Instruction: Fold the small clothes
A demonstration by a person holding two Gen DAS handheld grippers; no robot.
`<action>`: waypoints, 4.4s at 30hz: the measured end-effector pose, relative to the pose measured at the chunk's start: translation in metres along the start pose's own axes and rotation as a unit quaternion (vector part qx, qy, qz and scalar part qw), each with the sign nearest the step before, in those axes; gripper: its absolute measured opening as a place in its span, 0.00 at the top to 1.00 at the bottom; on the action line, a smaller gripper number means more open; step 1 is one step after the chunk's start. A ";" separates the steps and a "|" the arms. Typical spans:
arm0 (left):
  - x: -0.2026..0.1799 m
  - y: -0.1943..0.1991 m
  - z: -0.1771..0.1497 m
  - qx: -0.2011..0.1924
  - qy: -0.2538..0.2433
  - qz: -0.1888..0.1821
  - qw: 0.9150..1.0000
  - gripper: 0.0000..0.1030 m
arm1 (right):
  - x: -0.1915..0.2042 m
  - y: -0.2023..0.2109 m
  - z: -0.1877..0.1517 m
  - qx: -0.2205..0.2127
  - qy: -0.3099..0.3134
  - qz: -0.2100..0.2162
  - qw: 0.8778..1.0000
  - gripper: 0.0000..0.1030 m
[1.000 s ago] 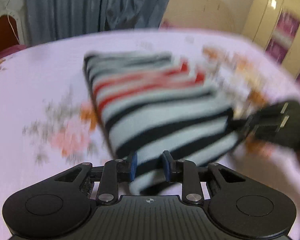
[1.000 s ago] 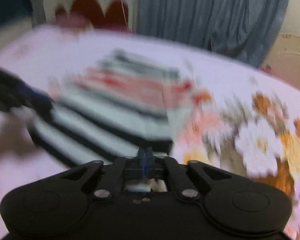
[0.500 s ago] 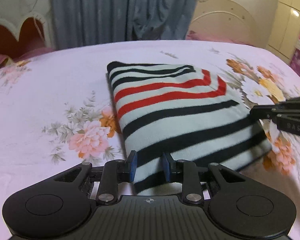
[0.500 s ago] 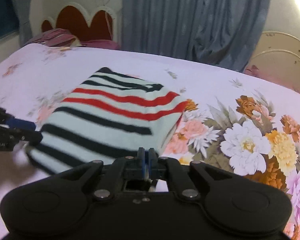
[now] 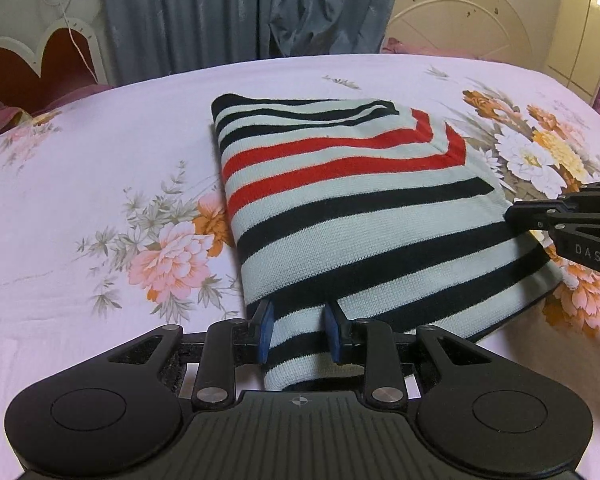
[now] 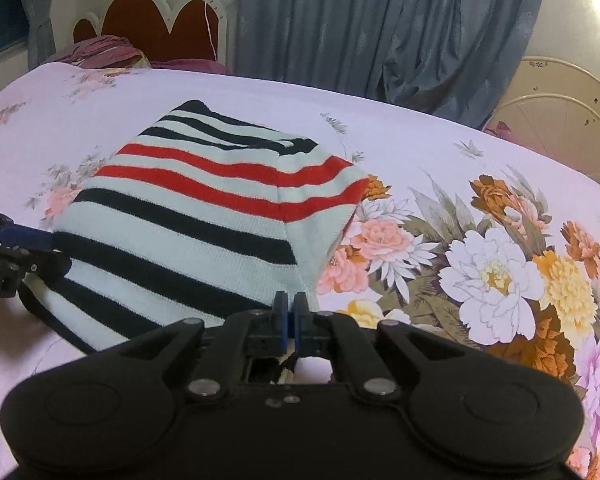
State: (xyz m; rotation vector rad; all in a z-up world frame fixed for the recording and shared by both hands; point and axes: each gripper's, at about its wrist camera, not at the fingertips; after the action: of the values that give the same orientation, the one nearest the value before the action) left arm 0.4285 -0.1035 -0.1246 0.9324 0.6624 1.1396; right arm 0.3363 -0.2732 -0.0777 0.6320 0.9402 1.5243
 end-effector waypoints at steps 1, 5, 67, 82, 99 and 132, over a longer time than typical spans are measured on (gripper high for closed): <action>0.000 0.000 0.000 0.001 0.000 0.000 1.000 0.74 | 0.000 0.000 0.001 0.001 -0.001 0.002 1.000 1.00; 0.005 0.012 0.011 -0.020 0.013 0.002 1.000 0.67 | -0.004 0.011 0.008 -0.013 -0.017 0.015 1.000 0.95; 0.003 -0.013 0.071 -0.022 0.026 0.015 0.999 0.13 | -0.038 -0.013 0.052 -0.028 -0.074 0.057 0.995 0.59; 0.003 -0.006 0.045 -0.003 0.045 0.018 0.999 0.13 | -0.068 -0.013 0.013 -0.001 -0.152 0.143 0.978 0.55; 0.023 -0.029 0.045 0.029 0.120 -0.085 0.989 0.12 | -0.092 -0.064 0.006 0.047 -0.220 0.298 0.928 0.44; 0.035 -0.067 0.067 0.050 0.118 -0.162 0.978 0.10 | -0.094 -0.078 0.026 0.065 -0.241 0.312 0.917 0.53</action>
State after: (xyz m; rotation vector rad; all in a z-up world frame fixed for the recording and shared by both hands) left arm 0.5258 -0.0976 -0.1508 0.7441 1.0327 0.9367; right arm 0.4166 -0.3594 -0.1186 1.4334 0.4710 1.7346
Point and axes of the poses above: each gripper's, at about its wrist camera, not at the fingertips, and y roughly against the way its jaws point, x to its left, z to its top, and after that the axes turned 12 degrees about x, right-handed
